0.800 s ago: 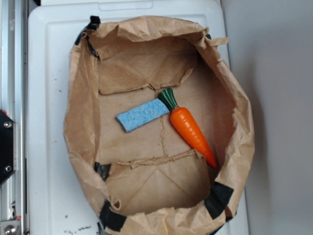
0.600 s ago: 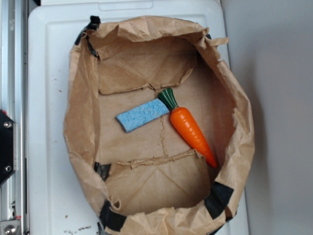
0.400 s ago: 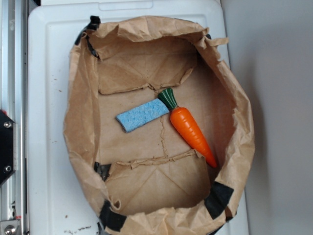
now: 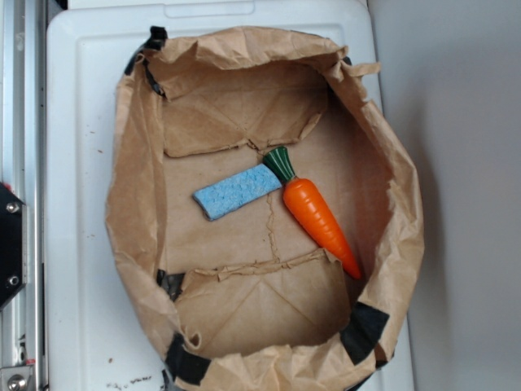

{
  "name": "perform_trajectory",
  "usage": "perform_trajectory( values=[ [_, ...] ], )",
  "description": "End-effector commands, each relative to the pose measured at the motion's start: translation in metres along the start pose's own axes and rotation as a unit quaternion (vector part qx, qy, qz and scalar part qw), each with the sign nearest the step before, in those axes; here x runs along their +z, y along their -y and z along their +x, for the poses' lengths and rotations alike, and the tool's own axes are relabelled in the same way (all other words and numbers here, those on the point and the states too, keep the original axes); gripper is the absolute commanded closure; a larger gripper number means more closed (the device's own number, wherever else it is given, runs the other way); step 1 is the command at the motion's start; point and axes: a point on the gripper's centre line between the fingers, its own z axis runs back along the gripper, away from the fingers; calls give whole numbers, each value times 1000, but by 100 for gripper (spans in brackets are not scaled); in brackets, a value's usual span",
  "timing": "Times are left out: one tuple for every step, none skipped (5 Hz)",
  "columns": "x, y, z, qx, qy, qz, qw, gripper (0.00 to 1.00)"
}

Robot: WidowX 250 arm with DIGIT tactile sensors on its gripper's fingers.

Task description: Grab the blue sponge.

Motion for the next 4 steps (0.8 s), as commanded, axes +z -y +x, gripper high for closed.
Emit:
perform_trajectory(
  values=[
    [-6, -4, 39, 19, 12, -30, 999, 0],
    [-9, -11, 67, 36, 1, -48, 998, 0],
    [-19, -23, 97, 35, 5, -73, 997, 0],
    [-40, -47, 108, -1, 24, -108, 994, 0]
  ],
)
